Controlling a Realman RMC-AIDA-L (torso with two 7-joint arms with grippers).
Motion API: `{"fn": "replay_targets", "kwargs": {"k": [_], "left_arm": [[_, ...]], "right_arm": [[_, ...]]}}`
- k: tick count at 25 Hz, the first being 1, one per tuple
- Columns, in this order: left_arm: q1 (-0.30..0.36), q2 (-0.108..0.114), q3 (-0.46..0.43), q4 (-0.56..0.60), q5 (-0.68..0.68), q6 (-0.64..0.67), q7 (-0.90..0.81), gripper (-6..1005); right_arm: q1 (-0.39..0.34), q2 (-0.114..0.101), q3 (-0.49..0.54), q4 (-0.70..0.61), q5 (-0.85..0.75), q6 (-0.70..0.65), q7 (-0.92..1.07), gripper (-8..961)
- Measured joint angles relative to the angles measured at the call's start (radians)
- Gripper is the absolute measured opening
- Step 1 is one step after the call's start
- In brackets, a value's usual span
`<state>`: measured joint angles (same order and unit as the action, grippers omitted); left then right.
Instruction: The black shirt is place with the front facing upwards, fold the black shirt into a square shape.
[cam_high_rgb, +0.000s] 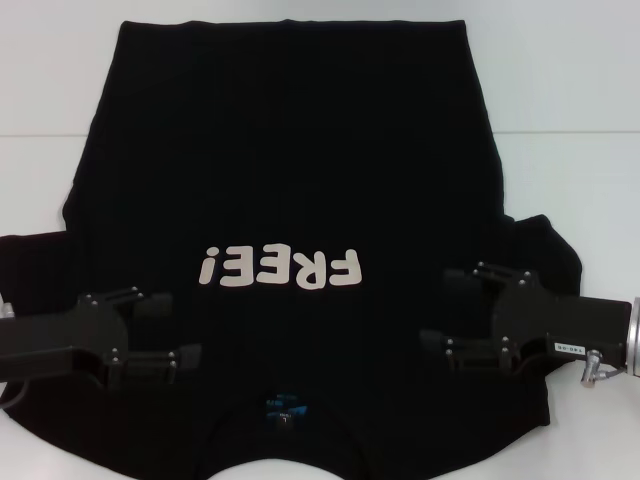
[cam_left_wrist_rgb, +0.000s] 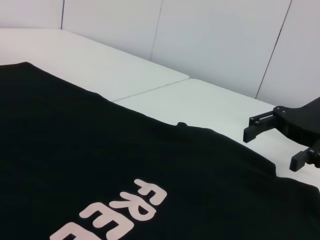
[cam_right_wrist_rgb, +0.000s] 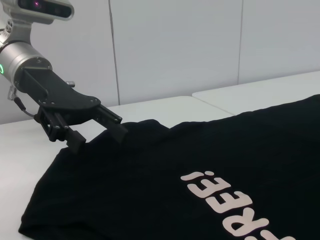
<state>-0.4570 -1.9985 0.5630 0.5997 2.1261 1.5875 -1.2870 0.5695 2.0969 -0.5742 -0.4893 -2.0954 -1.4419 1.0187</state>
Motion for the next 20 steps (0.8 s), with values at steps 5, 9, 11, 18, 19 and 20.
{"fn": "replay_targets", "kwargs": {"k": [5,9,11,18,19,20], "left_arm": [[0.004,0.0,-0.003,0.0,0.0,-0.001,0.001,917],[0.007,0.001,-0.003,0.0,0.0,-0.005,0.002,917],[0.007,0.001,-0.006,0.0,-0.001,-0.004,-0.003,916],[-0.003,0.037,-0.091,0.026,-0.005,0.044,-0.339,916],[-0.007,0.05,-0.103,0.026,-0.005,0.067,-0.39,916],[-0.012,0.064,-0.12,0.027,-0.005,0.088,-0.442,916]], "right_arm": [[0.006,0.0,0.001,0.007,0.0,0.0,0.001,914],[0.008,0.0,0.002,0.009,0.0,0.001,0.001,913],[0.008,0.0,0.002,0.009,0.0,0.003,0.001,913],[0.009,0.0,0.004,0.013,0.0,0.003,0.004,912],[0.009,0.0,0.004,0.013,0.0,0.003,0.005,912],[0.009,0.0,0.004,0.014,0.0,0.003,0.008,912]]}}
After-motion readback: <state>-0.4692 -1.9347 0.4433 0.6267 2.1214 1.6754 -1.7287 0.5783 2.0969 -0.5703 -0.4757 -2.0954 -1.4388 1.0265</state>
